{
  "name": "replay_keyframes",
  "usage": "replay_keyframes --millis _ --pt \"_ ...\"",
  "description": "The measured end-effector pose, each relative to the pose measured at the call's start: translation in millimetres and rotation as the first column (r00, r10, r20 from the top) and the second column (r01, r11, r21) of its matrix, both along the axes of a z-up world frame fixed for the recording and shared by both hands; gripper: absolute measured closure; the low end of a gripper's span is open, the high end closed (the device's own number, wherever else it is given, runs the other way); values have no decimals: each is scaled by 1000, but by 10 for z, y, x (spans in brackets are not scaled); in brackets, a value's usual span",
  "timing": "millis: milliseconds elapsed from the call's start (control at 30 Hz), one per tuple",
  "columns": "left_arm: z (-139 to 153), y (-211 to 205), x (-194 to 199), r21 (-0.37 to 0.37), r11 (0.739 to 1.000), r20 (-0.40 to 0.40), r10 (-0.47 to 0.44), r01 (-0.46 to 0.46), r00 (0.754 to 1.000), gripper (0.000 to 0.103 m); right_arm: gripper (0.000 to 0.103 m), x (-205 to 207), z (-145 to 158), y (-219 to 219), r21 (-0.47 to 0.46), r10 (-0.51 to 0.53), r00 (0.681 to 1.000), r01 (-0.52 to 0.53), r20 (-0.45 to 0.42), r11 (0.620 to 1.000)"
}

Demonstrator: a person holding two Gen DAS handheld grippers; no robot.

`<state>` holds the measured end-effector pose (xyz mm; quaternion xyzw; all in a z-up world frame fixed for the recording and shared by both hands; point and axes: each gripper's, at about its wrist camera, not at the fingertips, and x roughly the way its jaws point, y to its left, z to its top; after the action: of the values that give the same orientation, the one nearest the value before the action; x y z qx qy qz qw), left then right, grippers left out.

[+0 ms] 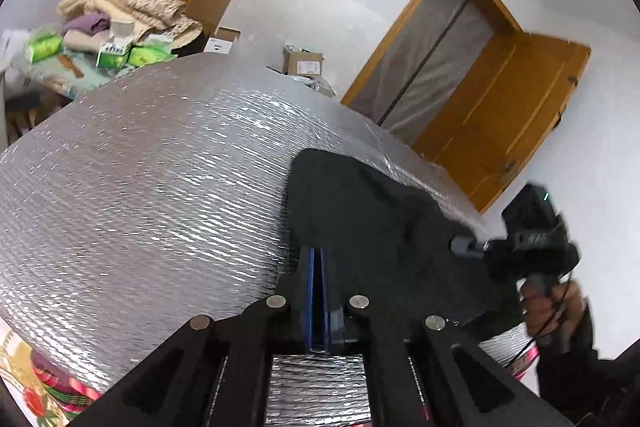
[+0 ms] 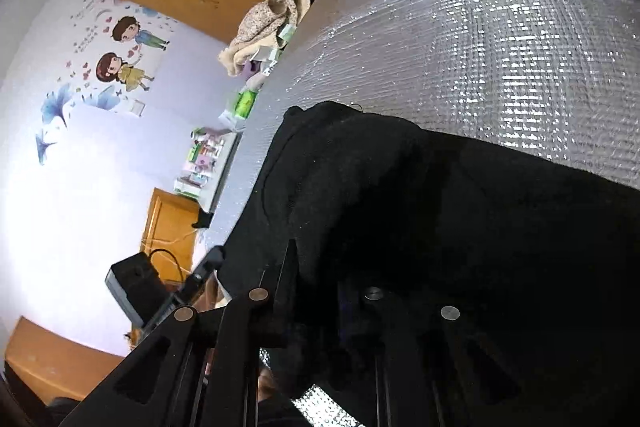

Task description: Fold clothes

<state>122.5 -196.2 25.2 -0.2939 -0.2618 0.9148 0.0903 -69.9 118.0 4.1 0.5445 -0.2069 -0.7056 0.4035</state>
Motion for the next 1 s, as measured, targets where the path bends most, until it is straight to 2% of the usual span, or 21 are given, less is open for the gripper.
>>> replay_keyframes --millis 133,267,467,600,733,800,833,867,933,1000 --pt "-114 -63 -5 21 1000 28 -17 17 999 102 81 -32 -150 23 26 -5 1000 4 18 1000" --pt "-161 -46 -6 -9 1000 63 15 -14 998 102 78 38 -62 35 62 -4 1000 6 -27 998" --pt "199 118 8 -107 994 -40 33 -37 999 101 75 154 183 189 62 -94 988 102 -124 993" --pt "250 397 -106 -121 992 -59 -39 32 997 101 75 154 342 252 6 -149 968 154 -202 988" --pt "104 696 -301 -169 981 18 -92 93 996 101 75 200 383 53 -10 -90 961 90 -262 996" --pt "-33 734 -398 -186 978 94 -83 100 992 101 80 118 221 -21 59 -88 968 105 -234 993" --pt "-89 727 -412 -183 978 118 -78 99 990 101 88 76 139 -56 92 -89 972 111 -220 990" --pt "-109 704 -393 -169 981 116 -79 98 990 101 99 25 36 -10 88 -107 979 124 -172 988" --pt "-70 681 -350 -165 982 106 -72 89 992 101 100 -13 3 112 35 -146 982 151 -122 988" --pt "4 693 -327 -167 982 81 -76 89 994 101 93 1 86 191 15 -175 975 179 -134 984"
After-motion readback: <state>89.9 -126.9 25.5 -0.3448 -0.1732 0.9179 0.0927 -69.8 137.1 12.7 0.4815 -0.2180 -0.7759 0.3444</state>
